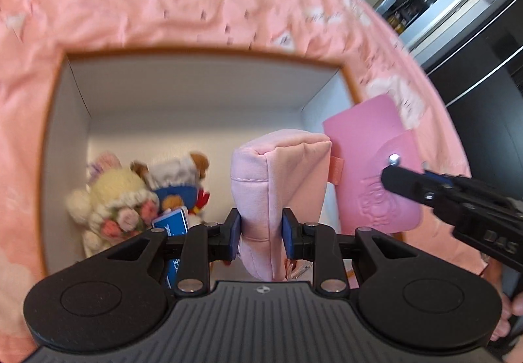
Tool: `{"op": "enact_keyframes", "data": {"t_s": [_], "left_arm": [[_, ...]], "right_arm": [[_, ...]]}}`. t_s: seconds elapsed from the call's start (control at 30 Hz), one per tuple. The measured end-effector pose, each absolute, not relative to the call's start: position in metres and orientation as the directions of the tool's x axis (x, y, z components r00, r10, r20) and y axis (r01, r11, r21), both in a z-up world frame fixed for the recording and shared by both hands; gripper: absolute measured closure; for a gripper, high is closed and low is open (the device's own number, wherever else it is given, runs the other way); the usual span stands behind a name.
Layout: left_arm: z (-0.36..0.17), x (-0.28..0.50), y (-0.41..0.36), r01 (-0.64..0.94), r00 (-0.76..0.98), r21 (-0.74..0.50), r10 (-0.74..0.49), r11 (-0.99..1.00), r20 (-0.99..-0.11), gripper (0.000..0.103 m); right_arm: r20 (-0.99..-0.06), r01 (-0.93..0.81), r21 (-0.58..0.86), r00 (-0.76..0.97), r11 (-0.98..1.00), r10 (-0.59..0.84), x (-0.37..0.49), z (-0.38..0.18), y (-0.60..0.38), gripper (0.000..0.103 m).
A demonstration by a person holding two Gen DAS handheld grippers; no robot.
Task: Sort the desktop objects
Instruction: 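Carry the pouch and card holder into the box and lower them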
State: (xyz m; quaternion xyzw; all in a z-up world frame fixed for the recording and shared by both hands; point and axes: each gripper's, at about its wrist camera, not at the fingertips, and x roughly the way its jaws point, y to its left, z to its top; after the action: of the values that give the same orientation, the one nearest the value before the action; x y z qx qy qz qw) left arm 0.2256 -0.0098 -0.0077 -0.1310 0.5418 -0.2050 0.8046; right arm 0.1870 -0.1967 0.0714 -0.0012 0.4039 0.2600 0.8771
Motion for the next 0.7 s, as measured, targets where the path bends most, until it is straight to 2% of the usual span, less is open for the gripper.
{"op": "enact_keyframes", "data": {"t_s": [0.3,0.57,0.6,0.63,0.7], "left_arm": [[-0.047,0.239,-0.02,0.172,0.255,-0.394,-0.427,0.903,-0.867,0.073],[-0.049,0.238,-0.024,0.187,0.267,-0.366,-0.405,0.912,-0.874,0.064],[-0.047,0.237,-0.025,0.193,0.272,-0.36,-0.402,0.913,-0.874,0.059],[-0.045,0.234,-0.025,0.201,0.28,-0.363,-0.409,0.91,-0.869,0.049],[-0.038,0.23,-0.022,0.2,0.3,-0.379,-0.425,0.903,-0.854,0.038]], "right_arm": [[-0.754,-0.456,0.225,0.478,0.861,0.45,0.193,0.043,-0.19,0.081],[-0.771,-0.472,0.22,0.452,0.854,0.449,0.192,0.033,-0.179,0.081],[-0.774,-0.471,0.222,0.447,0.853,0.449,0.193,0.031,-0.179,0.081],[-0.777,-0.472,0.224,0.441,0.853,0.448,0.193,0.029,-0.178,0.081],[-0.788,-0.467,0.23,0.426,0.854,0.445,0.194,0.024,-0.177,0.081]]}}
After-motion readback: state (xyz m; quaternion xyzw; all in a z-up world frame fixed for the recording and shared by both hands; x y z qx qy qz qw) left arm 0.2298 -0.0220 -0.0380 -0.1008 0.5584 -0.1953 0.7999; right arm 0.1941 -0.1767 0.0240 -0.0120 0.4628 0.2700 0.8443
